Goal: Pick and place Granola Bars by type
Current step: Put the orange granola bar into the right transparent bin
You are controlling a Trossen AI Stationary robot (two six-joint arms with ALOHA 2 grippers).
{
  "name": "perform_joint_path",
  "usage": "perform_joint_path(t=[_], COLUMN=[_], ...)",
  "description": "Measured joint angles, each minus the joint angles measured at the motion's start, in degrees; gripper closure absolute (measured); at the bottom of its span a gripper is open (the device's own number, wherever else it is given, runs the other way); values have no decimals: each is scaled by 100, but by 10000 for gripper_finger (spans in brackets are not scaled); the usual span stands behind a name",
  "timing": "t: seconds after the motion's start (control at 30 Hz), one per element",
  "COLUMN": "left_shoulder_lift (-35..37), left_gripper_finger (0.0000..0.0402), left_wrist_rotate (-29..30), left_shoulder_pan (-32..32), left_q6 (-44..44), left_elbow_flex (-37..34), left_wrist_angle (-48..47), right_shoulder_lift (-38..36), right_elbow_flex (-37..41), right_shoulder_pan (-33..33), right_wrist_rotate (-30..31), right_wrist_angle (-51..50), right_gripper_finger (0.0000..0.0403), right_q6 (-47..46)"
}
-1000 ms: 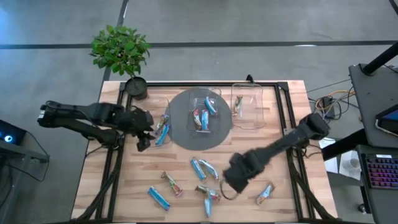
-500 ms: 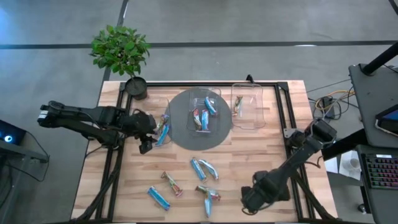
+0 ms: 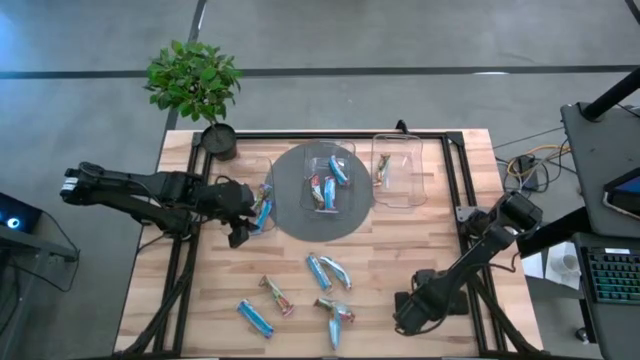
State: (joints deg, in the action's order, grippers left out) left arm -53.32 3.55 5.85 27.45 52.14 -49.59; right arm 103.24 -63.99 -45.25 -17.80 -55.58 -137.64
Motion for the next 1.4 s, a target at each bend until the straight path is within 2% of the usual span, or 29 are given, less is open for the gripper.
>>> perform_joint_path(t=[0.27,0.43,0.57,0.8,0.93,1.03,1.13,1.4], left_shoulder_lift=[0,0,0,0,0,-2,-2,-2], left_gripper_finger=[225,225,225,225,225,225,225,225], left_wrist_rotate=[3,7,7,40,50,51,52,52], left_shoulder_pan=[0,-2,-2,-2,-2,-2,-2,-2], left_q6=[65,102,106,-38,-60,-64,-65,-36], left_elbow_flex=[0,0,0,0,0,0,-33,-440], left_wrist_angle=[163,285,349,492,503,451,412,357], right_shoulder_lift=[-63,-144,-302,-487,-576,-698,-754,-807], right_elbow_flex=[806,944,932,988,792,417,-176,-1493], right_shoulder_pan=[-13,-15,13,65,203,294,532,1835], right_wrist_rotate=[175,426,886,2031,2914,4108,5170,5274], right_wrist_angle=[1196,1302,1242,1071,937,489,-593,-3508], right_gripper_finger=[175,189,231,323,356,360,354,350], right_q6=[2,239,386,556,569,769,840,1362])
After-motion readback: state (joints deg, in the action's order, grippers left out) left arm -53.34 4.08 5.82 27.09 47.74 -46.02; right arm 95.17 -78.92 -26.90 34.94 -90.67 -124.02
